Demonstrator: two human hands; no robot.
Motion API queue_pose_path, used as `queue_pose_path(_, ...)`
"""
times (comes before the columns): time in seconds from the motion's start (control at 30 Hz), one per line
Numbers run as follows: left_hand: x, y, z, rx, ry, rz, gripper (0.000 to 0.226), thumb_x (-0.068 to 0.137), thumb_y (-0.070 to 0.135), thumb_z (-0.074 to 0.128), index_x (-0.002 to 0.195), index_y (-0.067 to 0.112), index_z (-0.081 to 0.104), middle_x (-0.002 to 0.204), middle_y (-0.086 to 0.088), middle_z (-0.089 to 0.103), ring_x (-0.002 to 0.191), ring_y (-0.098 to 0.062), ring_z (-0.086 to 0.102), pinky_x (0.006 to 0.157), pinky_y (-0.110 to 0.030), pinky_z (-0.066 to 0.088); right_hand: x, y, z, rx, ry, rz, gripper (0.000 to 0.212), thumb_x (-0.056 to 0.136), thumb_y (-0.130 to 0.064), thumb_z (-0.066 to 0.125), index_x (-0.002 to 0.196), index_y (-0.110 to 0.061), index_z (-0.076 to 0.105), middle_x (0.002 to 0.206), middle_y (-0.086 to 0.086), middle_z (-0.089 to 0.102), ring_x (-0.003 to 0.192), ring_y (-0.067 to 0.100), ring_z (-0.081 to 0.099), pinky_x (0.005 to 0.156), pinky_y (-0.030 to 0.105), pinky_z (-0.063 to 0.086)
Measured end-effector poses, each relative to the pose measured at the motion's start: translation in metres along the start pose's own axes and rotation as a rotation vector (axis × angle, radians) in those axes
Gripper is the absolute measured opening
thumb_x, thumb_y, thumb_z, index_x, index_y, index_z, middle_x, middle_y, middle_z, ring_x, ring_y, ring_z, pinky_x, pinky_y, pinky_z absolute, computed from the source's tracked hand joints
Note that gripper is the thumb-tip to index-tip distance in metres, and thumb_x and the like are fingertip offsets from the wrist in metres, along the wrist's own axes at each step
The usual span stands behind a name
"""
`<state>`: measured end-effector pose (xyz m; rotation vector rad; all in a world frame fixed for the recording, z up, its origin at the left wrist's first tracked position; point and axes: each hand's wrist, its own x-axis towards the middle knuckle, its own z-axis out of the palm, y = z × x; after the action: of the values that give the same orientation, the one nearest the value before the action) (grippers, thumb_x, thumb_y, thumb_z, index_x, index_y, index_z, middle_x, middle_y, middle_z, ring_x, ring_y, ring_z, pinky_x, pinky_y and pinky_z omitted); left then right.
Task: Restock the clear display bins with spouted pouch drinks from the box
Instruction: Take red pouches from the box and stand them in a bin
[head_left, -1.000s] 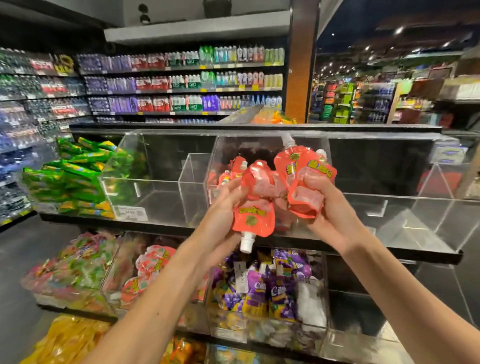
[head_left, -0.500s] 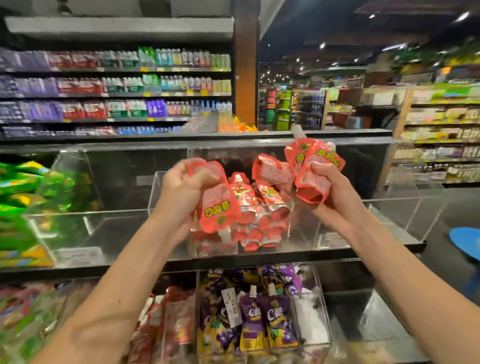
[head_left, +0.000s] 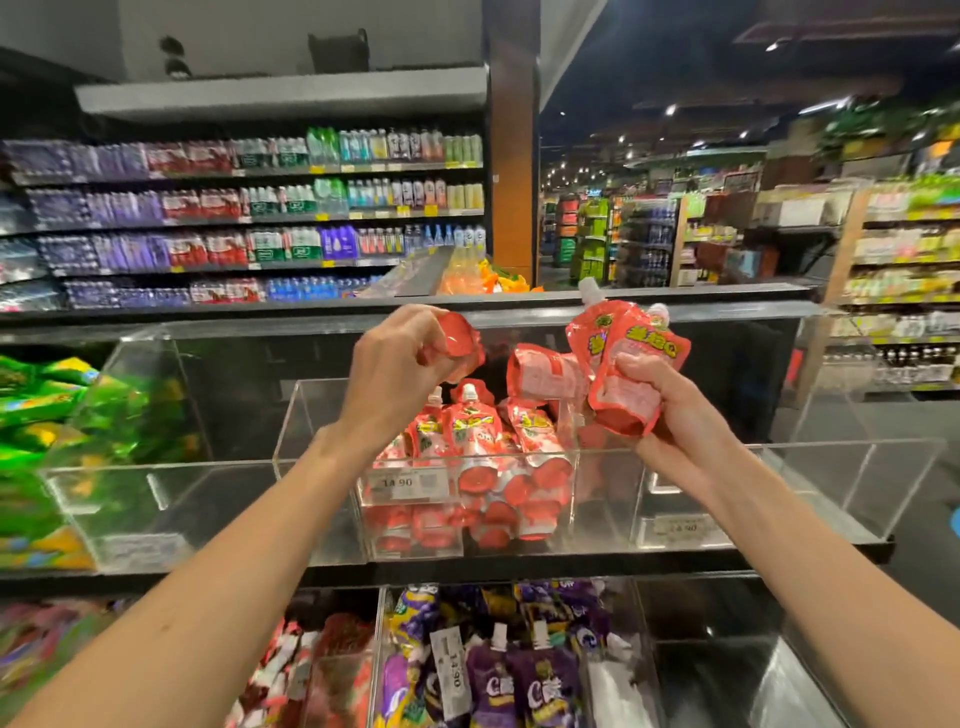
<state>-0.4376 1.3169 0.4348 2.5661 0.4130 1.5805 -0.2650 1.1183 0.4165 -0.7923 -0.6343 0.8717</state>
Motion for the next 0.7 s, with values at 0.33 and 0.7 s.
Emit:
queue_pose_path(0.33, 0.024, -0.017, 0.082, 0.366, -0.135, 0.425, 0.023, 0.073, 0.017, 0.085, 0.078, 0.013, 0.064, 0.091, -0.001, 0.067, 0.082, -0.024, 0.064, 0.045, -0.037, 0.053, 0.007, -0.021, -0.027, 0.039, 0.054, -0.059, 0.043, 0.081, -0.016, 0.064, 0.123, -0.011, 0.059, 0.128, 0.019, 0.065, 0.122, 0.032, 0.059, 0.113, 0.050, 0.037)
queue_pose_path(0.7, 0.024, -0.023, 0.101, 0.301, -0.526, 0.237, 0.029, 0.095, 0.037, 0.062, 0.102, 0.010, 0.067, 0.136, -0.002, 0.059, 0.108, -0.029, 0.065, 0.083, -0.042, 0.055, 0.003, -0.016, -0.033, 0.051, 0.053, 0.003, 0.041, 0.082, -0.015, 0.065, 0.122, -0.009, 0.057, 0.122, 0.018, 0.064, 0.113, 0.030, 0.061, 0.096, 0.041, 0.051)
